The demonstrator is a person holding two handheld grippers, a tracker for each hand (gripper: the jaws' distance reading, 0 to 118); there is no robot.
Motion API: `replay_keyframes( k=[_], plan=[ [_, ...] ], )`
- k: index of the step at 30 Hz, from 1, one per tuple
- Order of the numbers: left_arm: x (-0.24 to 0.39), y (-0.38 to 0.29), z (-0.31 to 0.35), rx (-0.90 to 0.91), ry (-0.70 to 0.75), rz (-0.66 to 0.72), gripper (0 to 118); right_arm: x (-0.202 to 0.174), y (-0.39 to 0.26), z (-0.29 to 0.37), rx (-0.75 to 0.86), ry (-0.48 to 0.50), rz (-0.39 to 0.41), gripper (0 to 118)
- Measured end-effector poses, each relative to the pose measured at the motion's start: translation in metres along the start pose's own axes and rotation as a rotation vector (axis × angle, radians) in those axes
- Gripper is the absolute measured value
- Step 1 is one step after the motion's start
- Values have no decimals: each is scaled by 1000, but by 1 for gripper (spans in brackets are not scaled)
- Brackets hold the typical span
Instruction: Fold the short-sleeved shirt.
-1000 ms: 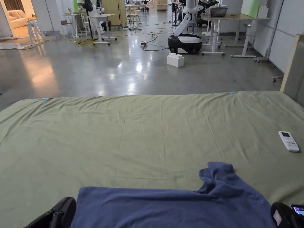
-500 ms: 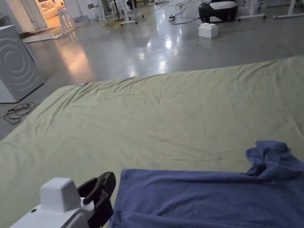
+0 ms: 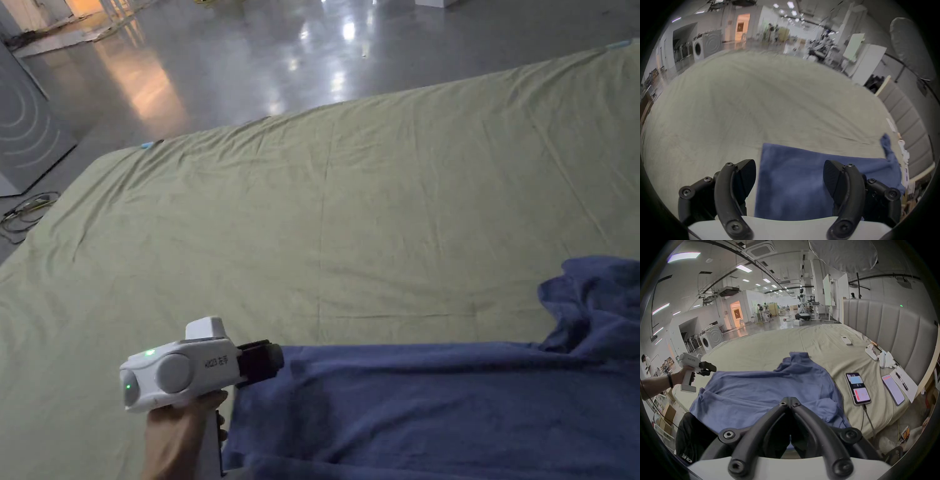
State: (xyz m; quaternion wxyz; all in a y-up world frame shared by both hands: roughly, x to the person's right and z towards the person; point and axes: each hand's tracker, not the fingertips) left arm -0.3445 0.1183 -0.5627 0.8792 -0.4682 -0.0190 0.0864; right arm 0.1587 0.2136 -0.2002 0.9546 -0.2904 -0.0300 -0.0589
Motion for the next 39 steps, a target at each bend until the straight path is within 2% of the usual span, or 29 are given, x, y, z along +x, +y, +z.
replay_keyframes(
  k=[2, 3, 6, 9, 12, 14, 15, 16, 18, 20, 21, 23, 25, 27, 29, 30, 31, 32, 33, 34, 35, 36, 38, 39],
  plan=[
    [3, 0, -5, 0, -3, -6, 74, 5, -1, -2, -11, -17, -3, 0],
    [7, 0, -9, -16, 21, -37, 59, 7, -1, -3, -16, -24, -7, 0],
    [16, 0, -9, -56, 56, -116, 49, 13, -1, -7, -31, -26, -18, 0],
    [23, 3, -8, -62, 39, -131, 14, 17, 6, -16, -37, -12, -13, 0],
    [34, -1, -21, -109, 103, -203, 12, 28, 34, -45, -51, 3, 13, 0],
    [40, 1, -28, -118, 147, -266, 12, 40, 62, -79, -117, 26, 32, 1],
    [43, 1, -30, -129, 155, -292, 12, 46, 76, -100, -178, 27, 31, 11],
    [45, 1, -30, -134, 159, -314, 12, 53, 88, -121, -188, 34, 39, 33],
    [45, 2, -30, -139, 158, -326, 12, 66, 110, -167, -211, 65, 70, 52],
    [44, 4, -32, -155, 150, -336, 12, 78, 123, -211, -324, 28, 87, 84],
    [48, 3, -27, -163, 147, -334, 12, 82, 126, -232, -339, -10, 128, 84],
    [49, 2, -27, -176, 143, -338, 12, 88, 127, -272, -439, -77, 208, 81],
    [50, 4, -26, -184, 140, -344, 12, 97, 118, -306, -565, -114, 236, 81],
    [51, 5, -25, -200, 138, -344, 12, 109, 107, -326, -635, -155, 224, 81],
    [52, 7, -25, -206, 141, -342, 12, 115, 104, -325, -592, -87, 125, 82],
    [54, 6, -24, -205, 144, -349, 12, 114, 107, -317, -576, -109, 124, 81],
    [55, 4, -23, -199, 148, -354, 12, 113, 107, -313, -569, -77, 121, 74],
    [56, 1, -20, -188, 152, -358, 12, 111, 107, -305, -560, -60, 136, 59],
    [55, 5, -17, -182, 150, -351, 11, 110, 108, -302, -560, -29, 140, 35],
    [54, 8, -11, -174, 141, -325, 11, 111, 108, -299, -563, 18, 109, 8],
    [50, 10, 2, -137, 88, -267, 11, 109, 110, -291, -552, 16, 97, 4],
    [47, 11, 17, -107, 31, -245, 10, 104, 114, -279, -511, 15, 94, 4],
    [40, 13, 52, -21, -31, -183, 8, 103, 121, -249, -438, 62, 34, 4],
    [35, 10, 74, 19, -61, -172, 8, 103, 124, -230, -403, 73, 35, 4]
  ],
)
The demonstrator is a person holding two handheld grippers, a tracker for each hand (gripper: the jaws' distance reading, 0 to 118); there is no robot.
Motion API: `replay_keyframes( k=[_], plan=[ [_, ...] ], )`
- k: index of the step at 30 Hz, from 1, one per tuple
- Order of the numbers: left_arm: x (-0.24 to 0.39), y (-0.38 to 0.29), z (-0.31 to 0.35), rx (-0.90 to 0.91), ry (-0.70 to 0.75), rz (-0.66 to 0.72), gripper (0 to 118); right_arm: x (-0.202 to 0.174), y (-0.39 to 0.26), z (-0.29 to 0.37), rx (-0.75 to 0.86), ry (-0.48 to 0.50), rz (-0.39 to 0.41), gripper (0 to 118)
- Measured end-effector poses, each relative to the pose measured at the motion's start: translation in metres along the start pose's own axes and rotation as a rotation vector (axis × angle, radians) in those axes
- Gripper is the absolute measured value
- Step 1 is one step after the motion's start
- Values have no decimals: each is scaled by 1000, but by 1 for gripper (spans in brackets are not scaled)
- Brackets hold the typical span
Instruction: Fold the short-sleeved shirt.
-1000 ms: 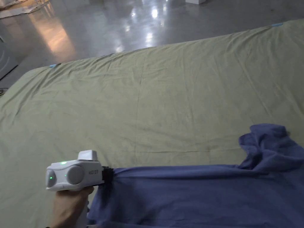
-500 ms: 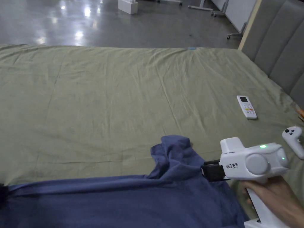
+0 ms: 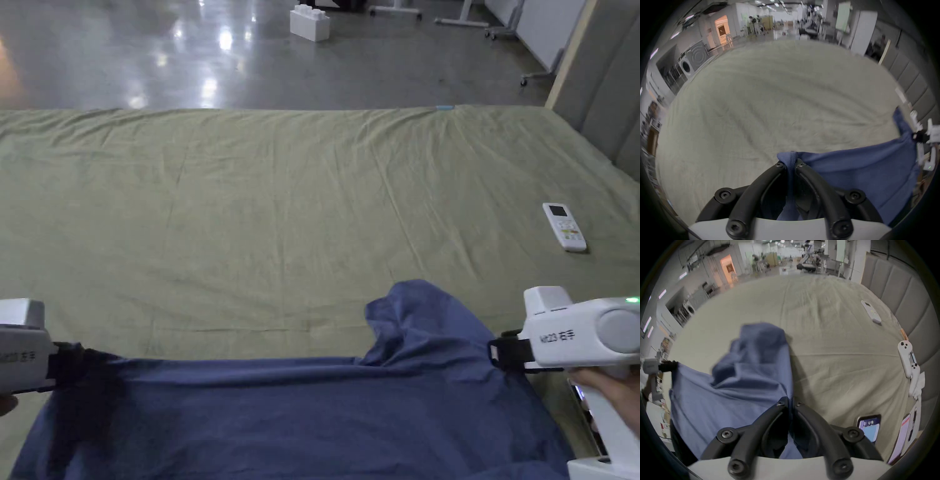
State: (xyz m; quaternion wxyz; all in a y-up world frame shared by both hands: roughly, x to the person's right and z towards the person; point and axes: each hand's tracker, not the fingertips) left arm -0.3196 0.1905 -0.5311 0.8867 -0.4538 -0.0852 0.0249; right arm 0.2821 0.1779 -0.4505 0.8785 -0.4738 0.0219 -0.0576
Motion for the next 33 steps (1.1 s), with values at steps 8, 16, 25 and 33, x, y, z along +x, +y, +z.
replay_keyframes(
  k=[8, 16, 25, 33],
  plan=[
    [-44, -97, 138, 100, -116, 13, 8, -20, -102, 138, 177, -24, 8, 4],
    [-61, -207, 148, 29, -169, 119, 8, -21, -216, 155, 136, -38, -125, 4],
    [-72, -240, 108, 40, -13, 44, 83, -28, -238, 116, 91, -150, -94, 72],
    [-36, -202, 216, 445, 5, 77, 96, -48, -225, 194, 438, -171, -161, 82]
  ],
)
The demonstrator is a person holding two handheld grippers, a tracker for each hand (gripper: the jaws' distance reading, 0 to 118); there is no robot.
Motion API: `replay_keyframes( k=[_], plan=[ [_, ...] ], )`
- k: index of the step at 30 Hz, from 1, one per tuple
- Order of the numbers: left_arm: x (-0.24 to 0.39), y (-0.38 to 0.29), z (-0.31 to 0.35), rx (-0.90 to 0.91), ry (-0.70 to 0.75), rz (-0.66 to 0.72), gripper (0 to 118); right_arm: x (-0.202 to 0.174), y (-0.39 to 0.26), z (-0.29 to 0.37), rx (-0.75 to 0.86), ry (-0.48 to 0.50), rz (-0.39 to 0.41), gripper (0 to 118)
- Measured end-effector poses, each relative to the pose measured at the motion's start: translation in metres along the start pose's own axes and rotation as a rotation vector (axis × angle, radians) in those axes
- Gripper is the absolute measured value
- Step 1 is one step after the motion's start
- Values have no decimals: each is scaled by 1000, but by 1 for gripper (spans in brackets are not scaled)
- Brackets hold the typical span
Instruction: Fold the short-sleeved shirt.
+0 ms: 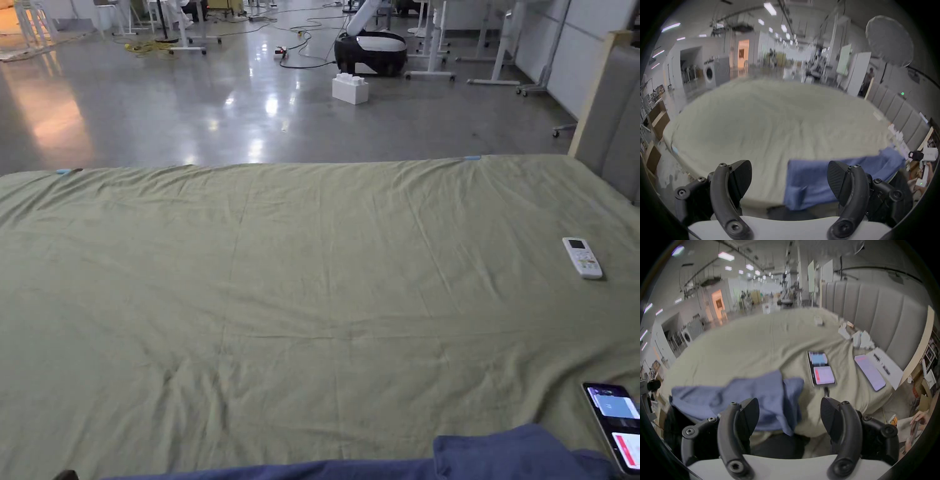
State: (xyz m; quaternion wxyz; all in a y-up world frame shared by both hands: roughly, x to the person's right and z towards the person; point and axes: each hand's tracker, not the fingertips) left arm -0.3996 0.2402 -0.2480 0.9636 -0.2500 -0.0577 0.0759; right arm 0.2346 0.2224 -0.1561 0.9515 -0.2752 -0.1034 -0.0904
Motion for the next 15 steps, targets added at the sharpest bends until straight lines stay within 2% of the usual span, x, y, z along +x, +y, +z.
replay_keyframes(
  k=[2, 3, 6, 9, 11, 13, 14, 15],
  plan=[
    [25, 15, 25, 131, -41, -14, 96, -12, 13, 16, 73, 55, -68, 82],
    [39, 21, 36, 181, -58, -59, 95, -19, 19, 23, 114, 79, -74, 82],
    [81, 29, 60, 295, -29, -226, 95, -49, 33, 44, 236, 114, -49, 82],
    [115, 32, 72, 360, 45, -302, 95, -75, 40, 56, 299, 155, 1, 82],
    [127, 33, 77, 372, 35, -317, 90, -87, 43, 63, 326, 187, 43, 80],
    [134, 36, 82, 375, 15, -314, 72, -101, 43, 68, 345, 202, 116, 64],
    [136, 36, 84, 374, -7, -312, 60, -107, 43, 69, 335, 213, 164, 51],
    [138, 36, 84, 359, -51, -312, 41, -113, 41, 70, 328, 209, 200, 32]
  ],
)
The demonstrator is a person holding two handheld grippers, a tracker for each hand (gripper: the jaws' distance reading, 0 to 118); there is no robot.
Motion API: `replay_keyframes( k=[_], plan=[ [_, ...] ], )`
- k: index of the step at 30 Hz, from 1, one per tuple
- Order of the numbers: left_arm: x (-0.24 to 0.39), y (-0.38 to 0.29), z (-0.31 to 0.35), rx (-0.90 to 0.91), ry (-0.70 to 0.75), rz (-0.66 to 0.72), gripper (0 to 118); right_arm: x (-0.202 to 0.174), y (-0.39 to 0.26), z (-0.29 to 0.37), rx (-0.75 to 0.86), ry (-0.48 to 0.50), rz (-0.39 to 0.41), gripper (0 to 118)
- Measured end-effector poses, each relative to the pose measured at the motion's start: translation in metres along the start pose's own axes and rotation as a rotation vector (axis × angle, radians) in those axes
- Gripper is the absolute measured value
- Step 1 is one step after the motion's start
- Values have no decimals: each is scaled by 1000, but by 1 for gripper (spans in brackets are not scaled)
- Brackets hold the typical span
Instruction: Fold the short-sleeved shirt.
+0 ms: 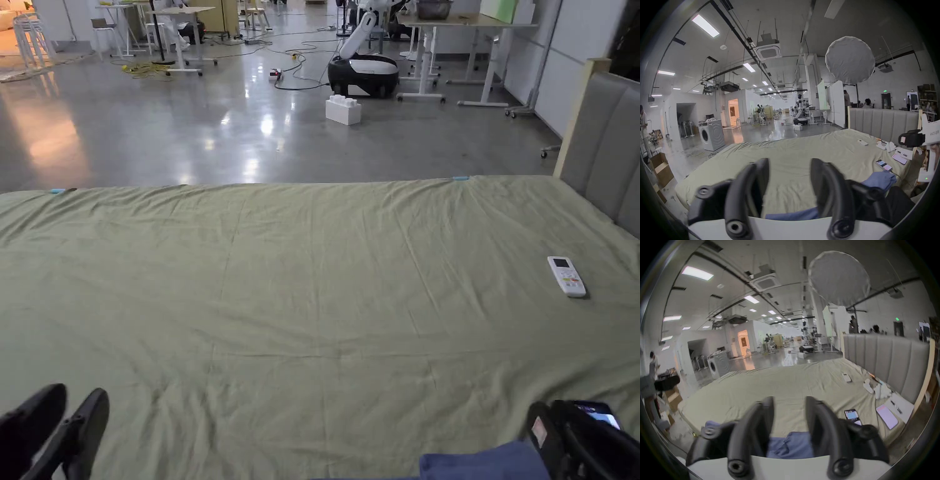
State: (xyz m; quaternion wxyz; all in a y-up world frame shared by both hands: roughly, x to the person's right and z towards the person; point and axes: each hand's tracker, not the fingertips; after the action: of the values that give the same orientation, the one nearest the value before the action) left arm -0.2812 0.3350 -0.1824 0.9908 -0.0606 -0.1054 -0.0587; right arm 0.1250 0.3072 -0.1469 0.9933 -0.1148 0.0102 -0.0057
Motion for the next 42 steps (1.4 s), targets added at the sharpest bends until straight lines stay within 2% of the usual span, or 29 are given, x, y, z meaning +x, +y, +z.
replay_keyframes(
  k=[1, 2, 3, 5, 10, 14, 18, 21, 22, 23, 24, 25, 26, 29, 32, 34, 36, 40, 41, 42],
  plan=[
    [2, 0, 0, -4, -6, 6, 25, -6, -3, -1, -4, -6, 18, 18],
    [3, -1, 0, -8, -11, 14, 11, -11, -5, -1, -6, -8, 21, 12],
    [5, -1, 1, -18, -35, 20, 4, -14, -7, -2, -20, 9, 26, 10],
    [8, -4, 3, -16, -47, 16, 2, -19, -11, -2, -27, 16, 23, 2],
    [3, -4, 1, -28, -63, 27, 0, -21, -9, -5, -30, 28, 35, 1],
    [-19, -6, -2, -48, -121, 193, 0, -18, -8, -8, -32, 27, 21, 1],
    [-54, -22, -17, -137, -49, 246, 1, -14, -18, -7, -62, 25, -11, 1],
    [-94, -47, -38, -290, -13, 339, 10, -9, -30, -5, -99, 15, -26, 1],
    [-105, -60, -46, -341, -29, 384, 21, -6, -34, -5, -114, 9, -38, 1],
    [-119, -77, -56, -401, -48, 438, 47, -4, -39, -5, -131, 7, -58, 1],
    [-129, -93, -63, -439, -75, 493, 85, -2, -42, -6, -150, 7, -83, 1],
    [-138, -108, -68, -466, -95, 552, 102, 0, -46, -7, -162, 7, -102, 1],
    [-145, -125, -76, -530, -81, 605, 104, 2, -48, -7, -170, 3, -116, 1],
    [-159, -169, -98, -649, -67, 713, 104, 5, -54, -11, -198, 2, -151, 1],
    [-164, -202, -122, -738, -100, 781, 104, 11, -60, -16, -235, 10, -243, 1],
    [-164, -216, -133, -770, -125, 814, 100, 15, -60, -16, -233, -8, -261, 1],
    [-167, -228, -144, -775, -121, 863, 91, 18, -61, -13, -235, -26, -268, 1],
    [-180, -238, -153, -711, -147, 1046, 88, 21, -62, -9, -264, -40, -280, 1],
    [-182, -239, -154, -717, -158, 1078, 82, 16, -59, -8, -271, -36, -284, 1],
    [-180, -240, -153, -721, -156, 1101, 57, 15, -59, -8, -275, -32, -287, 1]
  ],
)
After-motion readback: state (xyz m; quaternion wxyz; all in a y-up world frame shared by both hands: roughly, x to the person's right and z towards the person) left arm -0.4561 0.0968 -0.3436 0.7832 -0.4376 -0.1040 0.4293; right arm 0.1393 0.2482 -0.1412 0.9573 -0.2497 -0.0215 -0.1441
